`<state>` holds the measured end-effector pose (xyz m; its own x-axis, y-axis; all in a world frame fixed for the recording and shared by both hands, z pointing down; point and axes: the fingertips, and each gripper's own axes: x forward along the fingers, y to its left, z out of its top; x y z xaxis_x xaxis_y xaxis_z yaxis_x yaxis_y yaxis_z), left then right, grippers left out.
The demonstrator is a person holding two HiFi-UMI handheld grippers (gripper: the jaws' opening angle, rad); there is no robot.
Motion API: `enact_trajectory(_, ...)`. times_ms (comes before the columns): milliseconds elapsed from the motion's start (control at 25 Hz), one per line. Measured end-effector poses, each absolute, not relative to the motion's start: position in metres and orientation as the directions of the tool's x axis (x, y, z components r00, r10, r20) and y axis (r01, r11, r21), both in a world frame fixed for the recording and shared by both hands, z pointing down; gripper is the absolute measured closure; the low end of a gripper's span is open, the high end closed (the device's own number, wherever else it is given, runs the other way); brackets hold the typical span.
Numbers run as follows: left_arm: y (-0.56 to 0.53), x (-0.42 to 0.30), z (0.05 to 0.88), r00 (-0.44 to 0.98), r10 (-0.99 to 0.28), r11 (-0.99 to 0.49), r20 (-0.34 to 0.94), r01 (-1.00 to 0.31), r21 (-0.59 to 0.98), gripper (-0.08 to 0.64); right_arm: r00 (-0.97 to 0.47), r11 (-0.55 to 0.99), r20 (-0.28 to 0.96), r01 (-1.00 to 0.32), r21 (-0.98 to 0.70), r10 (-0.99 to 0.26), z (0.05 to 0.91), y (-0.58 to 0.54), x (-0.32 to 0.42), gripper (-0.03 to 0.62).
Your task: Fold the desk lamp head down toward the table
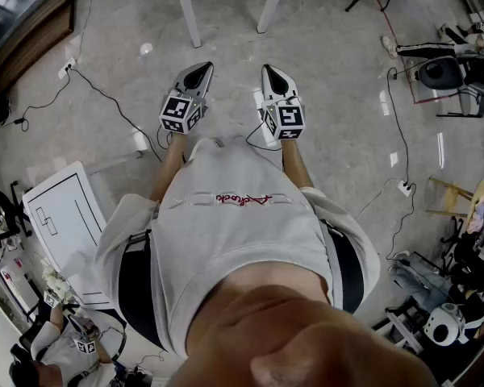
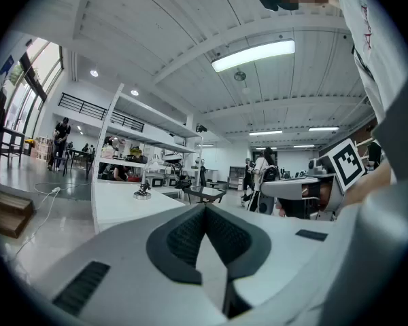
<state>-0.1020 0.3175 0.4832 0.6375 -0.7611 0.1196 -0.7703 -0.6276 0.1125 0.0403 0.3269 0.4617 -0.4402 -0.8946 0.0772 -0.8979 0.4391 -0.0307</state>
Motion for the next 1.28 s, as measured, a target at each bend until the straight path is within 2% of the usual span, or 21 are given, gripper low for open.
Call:
enact_trajectory(680, 0.323, -0.076, 0.484, 0.628, -0.765, -0.618, 0.142, -0.778, 0.111, 0.535, -0.470, 0.468, 0.062, -0.882, -0.045, -0.880, 0.464, 0.331, 0.060, 0.565)
enact_trajectory(1280, 0.328, -0.057, 0.496, 0.612, -0.777, -0.601, 0.146, -0.791, 0.117, 0.535, -0.506, 0.508, 0.098, -0.861, -0.008, -0.857, 0.478, 0.332, 0.073, 0.565)
